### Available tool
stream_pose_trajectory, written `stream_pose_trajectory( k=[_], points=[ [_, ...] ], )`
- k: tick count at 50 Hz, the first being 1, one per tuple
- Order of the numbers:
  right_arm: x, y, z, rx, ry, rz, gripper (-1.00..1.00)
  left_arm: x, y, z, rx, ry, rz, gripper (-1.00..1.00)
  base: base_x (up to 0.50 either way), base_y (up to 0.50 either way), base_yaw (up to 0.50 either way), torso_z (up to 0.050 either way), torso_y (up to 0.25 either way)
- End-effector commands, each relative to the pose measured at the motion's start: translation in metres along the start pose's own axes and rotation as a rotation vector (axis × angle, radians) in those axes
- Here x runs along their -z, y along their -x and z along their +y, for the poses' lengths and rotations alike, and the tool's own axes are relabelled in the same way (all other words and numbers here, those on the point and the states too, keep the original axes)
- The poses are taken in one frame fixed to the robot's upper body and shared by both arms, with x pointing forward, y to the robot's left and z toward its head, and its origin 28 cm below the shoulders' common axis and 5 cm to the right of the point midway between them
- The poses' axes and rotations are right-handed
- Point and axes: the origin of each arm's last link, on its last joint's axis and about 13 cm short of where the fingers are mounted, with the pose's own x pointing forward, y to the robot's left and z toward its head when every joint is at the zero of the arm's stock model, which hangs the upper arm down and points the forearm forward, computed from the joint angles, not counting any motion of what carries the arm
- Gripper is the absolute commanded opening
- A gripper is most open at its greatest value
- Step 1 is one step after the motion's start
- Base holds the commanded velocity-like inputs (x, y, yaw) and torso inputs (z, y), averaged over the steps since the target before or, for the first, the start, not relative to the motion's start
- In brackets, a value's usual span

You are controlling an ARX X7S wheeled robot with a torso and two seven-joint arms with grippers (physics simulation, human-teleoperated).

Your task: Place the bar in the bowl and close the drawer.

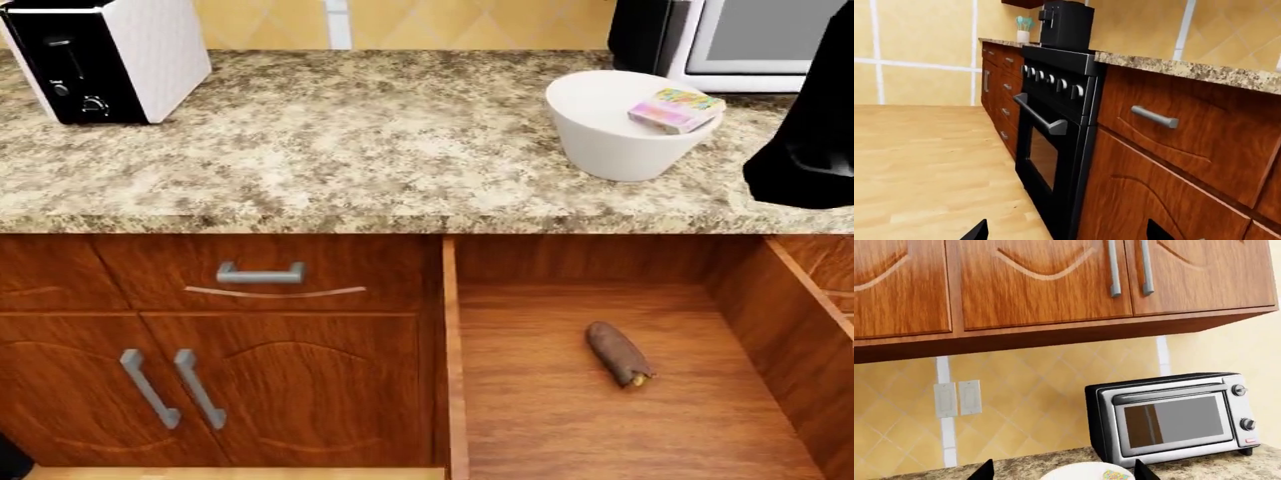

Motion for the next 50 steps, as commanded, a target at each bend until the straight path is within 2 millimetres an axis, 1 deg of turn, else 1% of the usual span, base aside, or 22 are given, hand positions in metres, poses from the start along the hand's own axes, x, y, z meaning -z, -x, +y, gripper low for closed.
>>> stream_pose_trajectory(
  k=[1, 6, 10, 13, 19, 25, 31, 37, 50],
  points=[
    [0.002, 0.016, -0.005, 0.002, -0.01, -0.001, 1.0, -0.085, 0.006, -0.036, 0.048, 0.053, -0.034, 1.0, 0.0, 0.48, 0.0, 0.0, 0.0],
    [0.0, 0.016, -0.004, 0.009, -0.003, 0.002, 1.0, -0.075, 0.002, -0.033, 0.05, 0.058, -0.023, 1.0, 0.0, 0.49, 0.0, 0.0, 0.0],
    [0.001, 0.016, -0.004, 0.012, -0.002, 0.005, 1.0, -0.072, -0.001, -0.032, 0.052, 0.058, -0.02, 1.0, 0.0, 0.49, 0.0, 0.0, 0.0],
    [0.002, 0.016, -0.004, 0.015, -0.006, 0.008, 1.0, -0.071, -0.003, -0.031, 0.052, 0.058, -0.019, 1.0, 0.0, 0.49, 0.0, 0.0, 0.0],
    [0.002, 0.016, -0.003, 0.014, -0.009, 0.012, 1.0, -0.071, 0.004, -0.034, 0.056, 0.049, -0.033, 1.0, 0.0, 0.49, 0.0, 0.0, 0.0],
    [0.005, 0.016, -0.003, 0.015, -0.017, 0.018, 1.0, -0.069, 0.004, -0.034, 0.059, 0.048, -0.035, 1.0, 0.0, 0.49, 0.0, 0.0, 0.0],
    [0.005, 0.016, -0.003, 0.016, -0.02, 0.019, 1.0, -0.072, 0.007, -0.034, 0.058, 0.046, -0.037, 1.0, 0.0, 0.49, 0.0, 0.0, 0.0],
    [0.005, 0.017, -0.003, 0.018, -0.027, 0.022, 1.0, -0.067, 0.003, -0.033, 0.059, 0.046, -0.035, 1.0, 0.0, 0.49, 0.0, 0.0, 0.0],
    [0.005, 0.017, -0.004, 0.023, -0.039, 0.019, 1.0, -0.063, 0.001, -0.033, 0.062, 0.047, -0.038, 1.0, 0.0, 0.49, 0.0, 0.0, 0.0]
  ],
)
